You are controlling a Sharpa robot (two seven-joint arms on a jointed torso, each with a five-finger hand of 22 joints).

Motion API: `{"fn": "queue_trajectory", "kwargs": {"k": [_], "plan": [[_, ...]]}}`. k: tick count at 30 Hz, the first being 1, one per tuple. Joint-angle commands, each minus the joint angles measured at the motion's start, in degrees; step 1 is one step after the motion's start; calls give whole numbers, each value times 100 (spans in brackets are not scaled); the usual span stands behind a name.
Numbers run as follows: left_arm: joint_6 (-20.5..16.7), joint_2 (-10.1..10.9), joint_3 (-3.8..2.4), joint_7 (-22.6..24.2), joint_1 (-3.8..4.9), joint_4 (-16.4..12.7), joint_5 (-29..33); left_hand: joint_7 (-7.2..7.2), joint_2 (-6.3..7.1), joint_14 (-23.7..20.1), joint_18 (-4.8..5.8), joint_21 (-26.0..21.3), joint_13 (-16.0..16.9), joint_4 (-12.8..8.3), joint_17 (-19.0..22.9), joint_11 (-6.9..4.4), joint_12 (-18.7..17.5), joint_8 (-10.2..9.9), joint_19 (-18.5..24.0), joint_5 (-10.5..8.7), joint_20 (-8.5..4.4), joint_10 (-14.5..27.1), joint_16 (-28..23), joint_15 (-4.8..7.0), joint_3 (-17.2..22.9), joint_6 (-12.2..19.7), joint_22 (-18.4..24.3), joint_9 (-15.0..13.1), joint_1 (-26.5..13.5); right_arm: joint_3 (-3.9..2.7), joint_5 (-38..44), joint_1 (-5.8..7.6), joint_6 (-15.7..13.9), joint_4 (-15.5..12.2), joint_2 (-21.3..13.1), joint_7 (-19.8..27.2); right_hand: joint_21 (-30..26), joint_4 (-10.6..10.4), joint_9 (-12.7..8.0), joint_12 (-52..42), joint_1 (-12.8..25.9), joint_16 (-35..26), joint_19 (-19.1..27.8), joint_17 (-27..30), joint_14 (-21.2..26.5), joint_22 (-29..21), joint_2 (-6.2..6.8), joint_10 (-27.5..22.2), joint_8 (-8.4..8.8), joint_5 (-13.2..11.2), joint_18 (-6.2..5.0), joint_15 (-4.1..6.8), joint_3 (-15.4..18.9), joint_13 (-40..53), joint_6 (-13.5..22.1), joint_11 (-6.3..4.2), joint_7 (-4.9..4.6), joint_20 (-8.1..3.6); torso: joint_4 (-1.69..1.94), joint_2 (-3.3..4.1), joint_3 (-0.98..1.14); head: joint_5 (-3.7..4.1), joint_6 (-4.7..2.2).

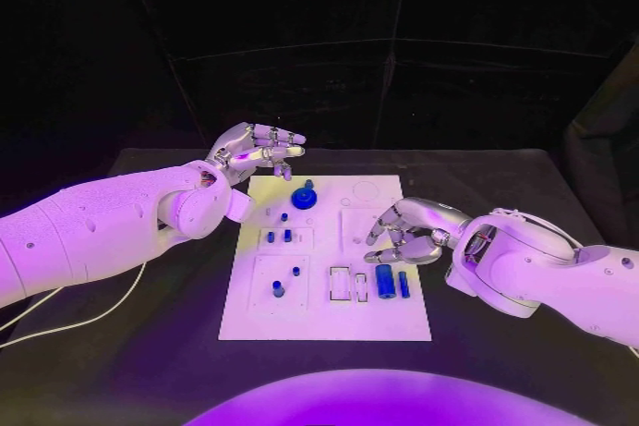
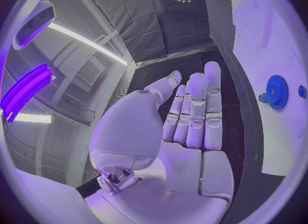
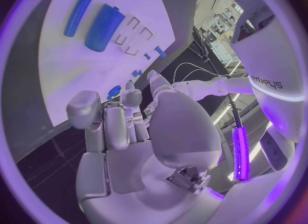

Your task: Assemble the parts on the task board

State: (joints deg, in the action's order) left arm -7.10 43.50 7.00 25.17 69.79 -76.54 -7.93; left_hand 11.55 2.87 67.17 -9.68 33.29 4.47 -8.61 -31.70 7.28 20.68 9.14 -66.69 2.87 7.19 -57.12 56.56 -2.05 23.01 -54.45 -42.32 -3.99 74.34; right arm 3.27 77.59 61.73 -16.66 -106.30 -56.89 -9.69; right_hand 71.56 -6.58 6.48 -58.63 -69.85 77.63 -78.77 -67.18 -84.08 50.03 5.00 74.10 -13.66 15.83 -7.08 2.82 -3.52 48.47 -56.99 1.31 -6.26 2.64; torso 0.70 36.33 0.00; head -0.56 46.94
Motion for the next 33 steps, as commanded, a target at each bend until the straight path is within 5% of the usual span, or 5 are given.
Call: {"fn": "queue_trajectory", "kwargs": {"k": [1, 13, 33], "plan": [[75, -6, -4, 18, 9, -10, 27, 4, -40, -32, -73, -24, -8, -4, 10, -9, 32, 31, 29, -9, 27, 47, -22, 5, -44, 28, 5, 3, -22, 2, -465, 11, 134, -30, -114, -763, 151, -69, 66, -248, 57, 95, -113, -138, -272, 288, 21, 53, -135, 89, 91, 59, 157, 320, -38, -38, 51, -17, -37, -14, 7, 18, 10], [89, 41, -2, -9, 8, -32, 27, 4, -40, -32, -73, -24, -8, -4, 10, -9, 32, 31, 29, -9, 27, 47, -22, 5, -44, 28, 5, 3, -22, 11, 44, -171, 539, -1, -161, -1995, 335, -806, 423, -711, 562, 225, -181, -314, -273, 627, -20, 144, -561, 150, 141, 92, 922, 1065, 69, -80, 115, -46, -19, -1, 0, 59, -7], [93, 55, -1, -26, 8, -23, 27, 5, -48, -44, -72, -36, -8, 5, 19, -7, 44, 41, 35, -9, 31, 57, -21, 1, -57, 36, 14, 2, -28, 12, 651, -348, 701, -45, 184, -2379, 421, -960, 635, -844, 374, 311, -211, -462, -294, 807, -42, 217, -763, 155, 169, 102, 1117, 1338, 153, -95, 132, -51, -17, 2, -5, 61, 52]]}}
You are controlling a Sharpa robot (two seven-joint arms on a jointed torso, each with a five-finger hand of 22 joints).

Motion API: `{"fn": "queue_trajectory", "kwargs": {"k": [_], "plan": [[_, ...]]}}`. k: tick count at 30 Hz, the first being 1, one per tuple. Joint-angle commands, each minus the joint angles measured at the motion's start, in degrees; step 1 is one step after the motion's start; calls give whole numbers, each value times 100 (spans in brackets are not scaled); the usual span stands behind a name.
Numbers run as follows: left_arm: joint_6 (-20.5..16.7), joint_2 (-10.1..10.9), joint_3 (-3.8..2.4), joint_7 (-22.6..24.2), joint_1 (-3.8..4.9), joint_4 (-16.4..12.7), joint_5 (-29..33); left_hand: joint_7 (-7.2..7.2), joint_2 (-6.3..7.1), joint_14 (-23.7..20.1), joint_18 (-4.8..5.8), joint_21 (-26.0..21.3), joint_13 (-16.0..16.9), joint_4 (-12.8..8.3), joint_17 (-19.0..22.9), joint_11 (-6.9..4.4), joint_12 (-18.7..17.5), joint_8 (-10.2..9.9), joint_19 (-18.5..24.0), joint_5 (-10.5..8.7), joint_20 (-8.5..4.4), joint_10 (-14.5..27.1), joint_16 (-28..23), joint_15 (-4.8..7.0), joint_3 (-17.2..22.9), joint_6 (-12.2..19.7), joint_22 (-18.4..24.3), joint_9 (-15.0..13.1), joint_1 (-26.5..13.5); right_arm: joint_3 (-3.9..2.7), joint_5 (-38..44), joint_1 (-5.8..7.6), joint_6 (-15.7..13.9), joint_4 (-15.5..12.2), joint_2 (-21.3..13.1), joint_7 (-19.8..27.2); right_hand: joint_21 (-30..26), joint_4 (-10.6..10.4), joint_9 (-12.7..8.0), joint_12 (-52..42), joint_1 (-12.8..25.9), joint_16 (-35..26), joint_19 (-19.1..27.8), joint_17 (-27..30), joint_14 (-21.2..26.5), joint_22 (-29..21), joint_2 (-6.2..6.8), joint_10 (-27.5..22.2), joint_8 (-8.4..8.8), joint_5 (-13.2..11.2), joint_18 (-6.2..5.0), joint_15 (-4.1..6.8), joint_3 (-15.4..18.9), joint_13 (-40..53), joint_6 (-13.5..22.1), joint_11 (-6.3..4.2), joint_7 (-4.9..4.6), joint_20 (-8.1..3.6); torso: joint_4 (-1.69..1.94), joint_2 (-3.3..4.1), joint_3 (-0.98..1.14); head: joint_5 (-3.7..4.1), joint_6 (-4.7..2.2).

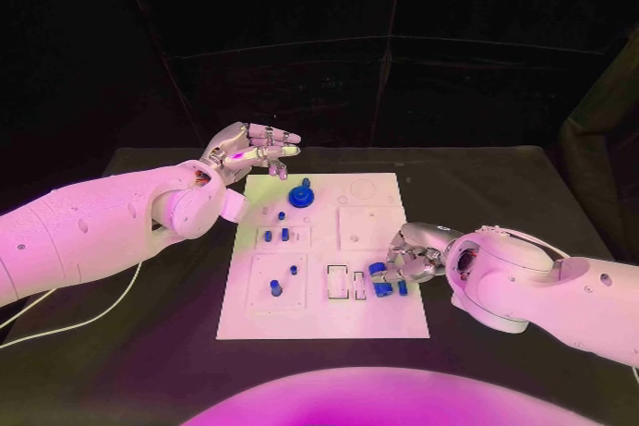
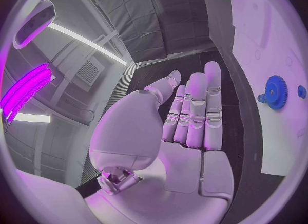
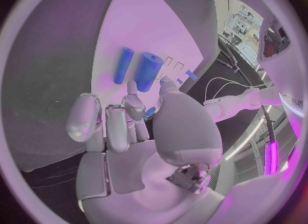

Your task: Assemble the parts on the task board

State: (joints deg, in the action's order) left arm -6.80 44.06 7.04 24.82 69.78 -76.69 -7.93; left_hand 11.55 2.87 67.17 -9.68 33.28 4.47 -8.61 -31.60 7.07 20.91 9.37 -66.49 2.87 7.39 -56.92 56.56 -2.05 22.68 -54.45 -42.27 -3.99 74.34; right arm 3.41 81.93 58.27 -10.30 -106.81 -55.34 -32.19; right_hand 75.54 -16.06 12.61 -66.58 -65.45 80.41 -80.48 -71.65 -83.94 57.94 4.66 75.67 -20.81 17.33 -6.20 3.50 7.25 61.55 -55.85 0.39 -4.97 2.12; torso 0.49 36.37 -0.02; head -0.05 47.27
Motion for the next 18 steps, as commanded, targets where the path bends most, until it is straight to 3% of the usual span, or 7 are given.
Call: {"fn": "queue_trajectory", "kwargs": {"k": [1, 8, 15, 18], "plan": [[64, 0, -5, 8, 9, -8, 27, 6, -48, -44, -72, -36, -8, 4, 9, 14, 21, 18, 15, -9, 11, 36, -21, 1, -24, 36, 9, 2, -28, -1, 234, -4, 73, 17, 47, -150, 28, -12, 41, -61, -91, 38, -41, -24, -309, 25, -23, 67, -64, 14, 82, 34, 47, 52, 47, -4, 5, 1, 3, 2, -4, 14, 21], [70, -5, -5, 5, 9, -10, 27, 6, -48, -44, -72, -36, -8, 4, 9, 14, 21, 18, 15, -9, 11, 36, -21, 1, -24, 36, 9, 2, -28, -1, 450, -44, 223, 172, 218, -289, 58, 56, 153, -65, -314, 64, -43, -64, -311, 79, -104, 65, -154, 103, 89, 36, 81, 119, 115, -6, 6, -1, 1, 0, 2, 2, 36], [74, 6, -4, -2, 9, -14, 27, 6, -48, -44, -72, -36, -8, 4, 9, 14, 21, 18, 15, -9, 11, 36, -21, 1, -24, 36, 9, 2, -28, -1, 705, -155, 411, 292, 388, -334, 83, 200, 265, -36, -590, 80, -39, -92, -311, 126, -189, 53, -232, 265, 94, 32, 108, 162, 181, -5, 1, 2, 21, -3, -9, -10, 54], [79, 15, -4, -8, 10, -18, 27, 6, -48, -44, -72, -36, -8, 4, 9, 14, 21, 18, 15, -9, 11, 36, -21, 1, -24, 36, 9, 2, -28, -1, 747, -191, 506, 298, 431, -342, 85, 228, 284, -25, -636, 88, -37, -106, -313, 130, -215, 50, -246, 276, 94, 33, 107, 163, 182, -5, 2, 3, 7, -11, -5, -22, 55]]}}
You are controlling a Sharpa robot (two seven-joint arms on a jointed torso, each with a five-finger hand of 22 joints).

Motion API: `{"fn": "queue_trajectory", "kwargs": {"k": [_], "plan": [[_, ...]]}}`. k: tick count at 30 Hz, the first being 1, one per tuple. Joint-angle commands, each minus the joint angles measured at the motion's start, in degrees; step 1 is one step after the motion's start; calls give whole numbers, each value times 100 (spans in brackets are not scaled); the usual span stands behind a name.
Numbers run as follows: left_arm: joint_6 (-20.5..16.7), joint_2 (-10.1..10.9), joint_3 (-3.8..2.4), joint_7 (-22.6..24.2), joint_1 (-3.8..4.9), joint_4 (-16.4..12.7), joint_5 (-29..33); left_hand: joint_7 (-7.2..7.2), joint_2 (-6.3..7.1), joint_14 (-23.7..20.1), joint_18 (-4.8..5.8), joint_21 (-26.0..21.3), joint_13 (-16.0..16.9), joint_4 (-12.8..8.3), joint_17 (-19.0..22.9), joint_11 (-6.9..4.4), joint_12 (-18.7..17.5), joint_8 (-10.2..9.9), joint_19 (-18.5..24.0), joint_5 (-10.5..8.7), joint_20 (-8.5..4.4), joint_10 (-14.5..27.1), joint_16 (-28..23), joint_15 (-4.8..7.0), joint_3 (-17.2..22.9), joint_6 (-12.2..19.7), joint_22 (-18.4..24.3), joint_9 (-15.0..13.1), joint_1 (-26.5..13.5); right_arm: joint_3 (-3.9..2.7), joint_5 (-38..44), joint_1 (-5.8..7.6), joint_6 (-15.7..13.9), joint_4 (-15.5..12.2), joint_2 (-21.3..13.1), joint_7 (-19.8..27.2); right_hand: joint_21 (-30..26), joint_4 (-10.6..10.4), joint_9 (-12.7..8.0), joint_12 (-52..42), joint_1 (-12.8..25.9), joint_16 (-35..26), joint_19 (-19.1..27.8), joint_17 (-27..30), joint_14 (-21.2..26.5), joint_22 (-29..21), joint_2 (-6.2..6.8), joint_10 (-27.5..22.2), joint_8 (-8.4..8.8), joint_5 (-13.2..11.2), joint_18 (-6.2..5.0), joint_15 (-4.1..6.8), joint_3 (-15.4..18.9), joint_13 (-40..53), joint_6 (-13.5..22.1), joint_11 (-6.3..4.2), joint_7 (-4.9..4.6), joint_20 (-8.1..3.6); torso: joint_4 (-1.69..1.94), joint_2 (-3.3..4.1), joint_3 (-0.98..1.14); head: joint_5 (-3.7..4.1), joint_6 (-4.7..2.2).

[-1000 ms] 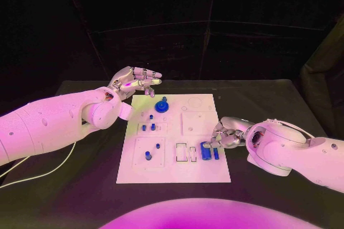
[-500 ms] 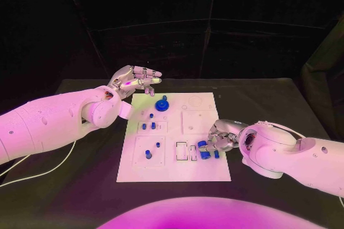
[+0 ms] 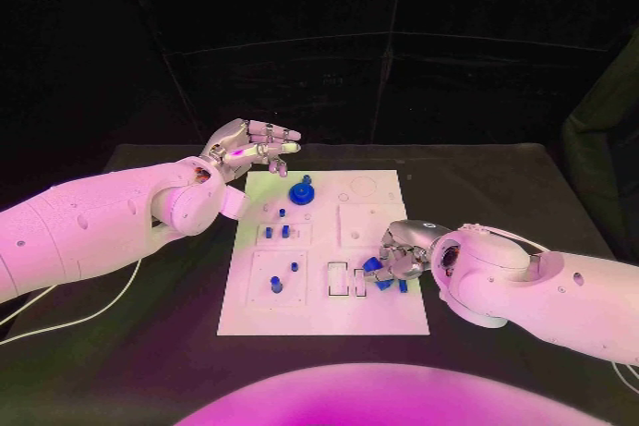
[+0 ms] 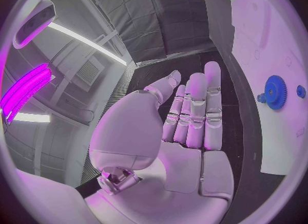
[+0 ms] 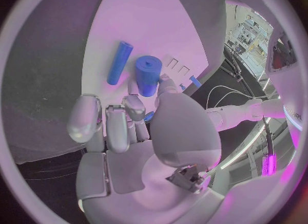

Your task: Assemble the parts on the task board

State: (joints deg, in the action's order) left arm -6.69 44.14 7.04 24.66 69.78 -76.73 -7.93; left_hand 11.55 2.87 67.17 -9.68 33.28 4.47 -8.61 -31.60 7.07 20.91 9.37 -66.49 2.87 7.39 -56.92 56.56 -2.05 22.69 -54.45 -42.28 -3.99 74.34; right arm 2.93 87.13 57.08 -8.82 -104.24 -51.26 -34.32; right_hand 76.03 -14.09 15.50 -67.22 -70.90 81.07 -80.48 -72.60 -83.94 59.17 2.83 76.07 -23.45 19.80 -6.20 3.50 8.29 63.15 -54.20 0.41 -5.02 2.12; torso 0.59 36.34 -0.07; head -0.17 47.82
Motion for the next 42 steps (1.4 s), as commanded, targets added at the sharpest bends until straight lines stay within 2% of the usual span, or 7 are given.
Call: {"fn": "queue_trajectory", "kwargs": {"k": [1, 5, 10, 14, 20, 34, 42], "plan": [[70, 8, -4, 6, 10, -14, 27, 6, -48, -44, -72, -36, -8, 5, 9, 14, 21, 19, 15, -10, 11, 36, -21, 1, -26, 36, 10, 2, -28, 46, 228, -78, 358, 40, 29, -129, 36, 32, -2, 45, -94, 22, -37, -11, -313, 6, -37, 7, 16, 32, 95, 33, 3, -2, 14, -7, 8, 3, -5, -9, 1, -9, -1], [77, 18, -4, -1, 10, -17, 27, 6, -48, -44, -72, -36, -8, 5, 9, 14, 21, 19, 15, -10, 11, 36, -21, 1, -26, 36, 10, 2, -28, 46, 171, -92, 186, 9, 17, -123, 42, 40, 36, 59, -111, 23, -34, -13, -311, 19, -90, 10, -13, 179, 95, 36, 28, 10, -1, -14, 13, 1, -14, -9, 5, -6, -9], [81, 25, -4, -3, 10, -16, 27, 6, -48, -44, -72, -36, -8, 5, 9, 14, 21, 19, 15, -10, 11, 36, -21, 1, -26, 36, 10, 2, -28, 44, 26, -98, -384, -117, -71, -19, 71, 49, 80, 38, -163, 45, -49, -54, -317, 74, -212, 48, -38, 370, 103, 47, 17, 65, -25, -26, 27, -6, -24, -13, 12, -9, -24], [92, 14, -3, 0, 8, -10, 27, 6, -51, -48, -72, -40, -8, 7, 13, 14, 25, 21, 16, -9, 13, 41, -20, 0, -29, 40, 14, 2, -30, 38, -20, -99, -867, -366, -235, 160, 77, 67, 108, 65, -215, 49, -49, -63, -317, 81, -272, 51, -41, 599, 103, 54, 15, 67, -27, -33, 33, -13, -5, -7, 8, 10, -44], [108, 1, -1, -12, 8, -4, 27, 6, -53, -50, -72, -42, -8, 8, 14, 14, 27, 23, 17, -9, 13, 44, -19, -1, -31, 42, 15, 2, -30, 29, -326, -96, -1202, -629, -324, 248, 88, 65, 126, 65, -223, 62, -56, -88, -322, 102, -292, 68, -50, 700, 106, 60, 26, 83, -49, -42, 43, -18, -6, -11, -1, 8, -51], [161, -8, 4, -57, 8, -15, 27, 6, -56, -56, -74, -47, -10, -1, 19, 14, 28, 24, 19, -9, 13, 57, -18, 0, -29, 53, 20, 4, -15, 25, -835, -94, -1018, -475, 25, 20, 88, -74, 192, 168, -59, 51, -52, -69, -316, 98, -287, 61, -85, 827, 104, 73, 162, 29, -117, -60, 68, -27, 8, -2, -10, -53, -48], [201, 2, 4, -106, 10, -35, 27, 11, -51, -70, -74, -56, -13, -16, 28, 20, 31, 25, 26, -9, 14, 78, -19, -2, -31, 72, 25, 5, 4, 25, -988, -94, -805, -310, 261, -130, 96, -241, 301, 363, 214, 42, -57, -63, -314, 119, -369, 55, -161, 668, 106, 114, 322, -128, -250, -112, 135, -49, -5, 4, -4, -90, -37]]}}
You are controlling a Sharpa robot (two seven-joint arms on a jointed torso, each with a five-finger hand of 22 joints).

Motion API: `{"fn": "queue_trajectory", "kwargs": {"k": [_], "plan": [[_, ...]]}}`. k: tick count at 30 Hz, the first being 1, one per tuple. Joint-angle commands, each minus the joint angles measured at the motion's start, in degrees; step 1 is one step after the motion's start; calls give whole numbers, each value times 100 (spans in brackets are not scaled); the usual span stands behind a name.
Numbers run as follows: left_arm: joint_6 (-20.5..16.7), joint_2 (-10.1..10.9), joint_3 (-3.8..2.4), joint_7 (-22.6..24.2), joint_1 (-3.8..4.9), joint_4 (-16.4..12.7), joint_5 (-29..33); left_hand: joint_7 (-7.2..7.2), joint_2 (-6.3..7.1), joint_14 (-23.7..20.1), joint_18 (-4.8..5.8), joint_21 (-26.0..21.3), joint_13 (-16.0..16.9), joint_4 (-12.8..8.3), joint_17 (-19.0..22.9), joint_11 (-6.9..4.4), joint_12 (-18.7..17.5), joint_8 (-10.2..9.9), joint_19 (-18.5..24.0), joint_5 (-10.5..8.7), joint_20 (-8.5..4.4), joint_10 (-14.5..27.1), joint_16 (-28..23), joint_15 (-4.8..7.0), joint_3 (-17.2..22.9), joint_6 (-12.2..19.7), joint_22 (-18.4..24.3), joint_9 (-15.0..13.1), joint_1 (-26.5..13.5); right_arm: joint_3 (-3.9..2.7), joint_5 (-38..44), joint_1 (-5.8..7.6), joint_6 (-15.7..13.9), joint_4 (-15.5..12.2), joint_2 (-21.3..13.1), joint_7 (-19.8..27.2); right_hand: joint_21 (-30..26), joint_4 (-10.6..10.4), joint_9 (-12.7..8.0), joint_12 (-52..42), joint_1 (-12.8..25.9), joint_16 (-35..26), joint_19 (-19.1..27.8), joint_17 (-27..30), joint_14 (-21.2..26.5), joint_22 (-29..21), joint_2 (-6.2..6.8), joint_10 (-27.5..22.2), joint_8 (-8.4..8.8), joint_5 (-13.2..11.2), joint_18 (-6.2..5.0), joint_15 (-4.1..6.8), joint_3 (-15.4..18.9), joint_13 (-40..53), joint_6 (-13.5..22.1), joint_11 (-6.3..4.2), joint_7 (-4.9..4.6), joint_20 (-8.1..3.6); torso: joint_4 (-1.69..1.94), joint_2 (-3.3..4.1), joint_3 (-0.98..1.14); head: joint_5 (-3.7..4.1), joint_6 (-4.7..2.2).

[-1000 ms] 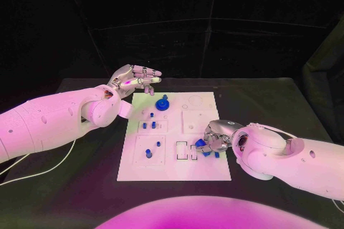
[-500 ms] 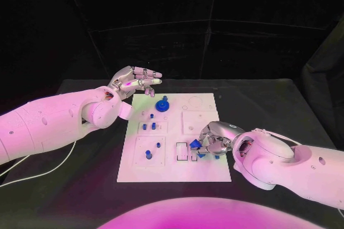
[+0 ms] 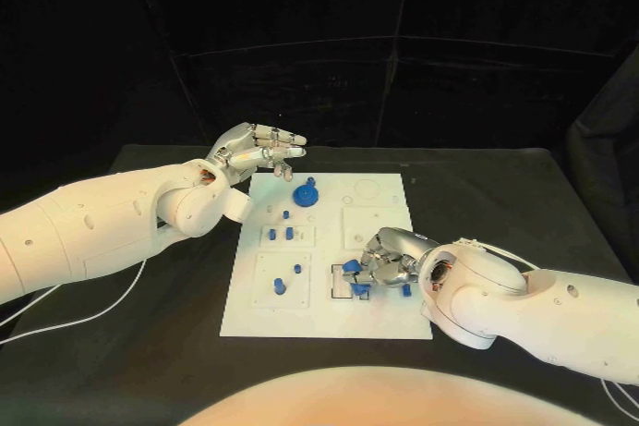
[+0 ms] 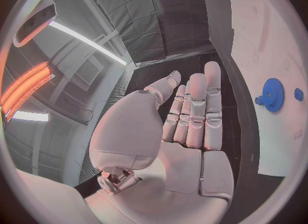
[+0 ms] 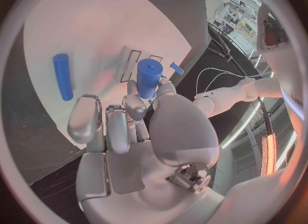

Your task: Assemble the parts on the task board

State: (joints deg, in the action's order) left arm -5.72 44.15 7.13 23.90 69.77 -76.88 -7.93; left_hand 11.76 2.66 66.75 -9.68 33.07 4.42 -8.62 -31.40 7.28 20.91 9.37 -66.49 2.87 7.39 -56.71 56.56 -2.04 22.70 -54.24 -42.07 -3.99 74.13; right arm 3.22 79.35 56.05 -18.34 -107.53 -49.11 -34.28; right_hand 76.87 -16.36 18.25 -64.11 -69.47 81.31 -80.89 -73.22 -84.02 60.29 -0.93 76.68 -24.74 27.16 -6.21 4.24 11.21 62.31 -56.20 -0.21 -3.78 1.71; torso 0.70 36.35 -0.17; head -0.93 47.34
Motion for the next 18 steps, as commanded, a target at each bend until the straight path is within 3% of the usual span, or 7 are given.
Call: {"fn": "queue_trajectory", "kwargs": {"k": [1, 10, 15, 18], "plan": [[103, 3, -5, -33, 11, -22, 27, -8, -28, -31, -74, -36, -8, -17, 9, 0, 32, 26, 27, -9, 14, 60, -20, -4, -33, 53, 6, 6, 26, -4, -217, 9, 155, 30, 70, -152, 10, -14, 34, 70, 85, 19, -16, -4, -307, 5, -2, -6, -35, -96, 106, 42, 41, -59, -57, -54, 14, -10, -19, 2, 8, -21, 14], [123, 0, -4, -58, 13, -18, 26, -4, -30, -66, -73, -52, -9, -35, 25, 4, 43, 34, 48, -9, 16, 75, -34, -7, -32, 66, 15, 5, 51, -4, -162, 9, 106, 95, 216, -254, 8, -14, 82, 135, 197, 15, -15, -2, -306, 6, 22, 14, -39, -224, 107, 52, 152, -98, -65, -65, 25, -21, -15, -1, 9, -53, 25], [139, -3, -4, -76, 13, -13, 26, -4, -30, -66, -73, -52, -9, -35, 25, 4, 43, 34, 48, -9, 16, 75, -34, -7, -32, 66, 15, 5, 51, -4, -90, 9, 91, 115, 261, -243, -3, -13, 148, 301, 341, -15, -8, 40, -297, -1, 87, -23, -38, -781, 106, 53, 323, -218, -66, -66, 29, -23, -17, -6, 15, -54, 22], [144, -4, -4, -82, 13, -12, 26, -3, -31, -72, -73, -55, -9, -38, 29, 5, 46, 36, 52, -9, 17, 76, -36, -7, -32, 67, 17, 5, 56, -4, -59, 10, 101, 137, 282, -242, -26, -33, 186, 475, 612, -46, 9, 80, -285, -33, 212, -88, -22, -1659, 101, 50, 432, -351, -43, -59, 23, -25, -24, -6, 11, -55, 17]]}}
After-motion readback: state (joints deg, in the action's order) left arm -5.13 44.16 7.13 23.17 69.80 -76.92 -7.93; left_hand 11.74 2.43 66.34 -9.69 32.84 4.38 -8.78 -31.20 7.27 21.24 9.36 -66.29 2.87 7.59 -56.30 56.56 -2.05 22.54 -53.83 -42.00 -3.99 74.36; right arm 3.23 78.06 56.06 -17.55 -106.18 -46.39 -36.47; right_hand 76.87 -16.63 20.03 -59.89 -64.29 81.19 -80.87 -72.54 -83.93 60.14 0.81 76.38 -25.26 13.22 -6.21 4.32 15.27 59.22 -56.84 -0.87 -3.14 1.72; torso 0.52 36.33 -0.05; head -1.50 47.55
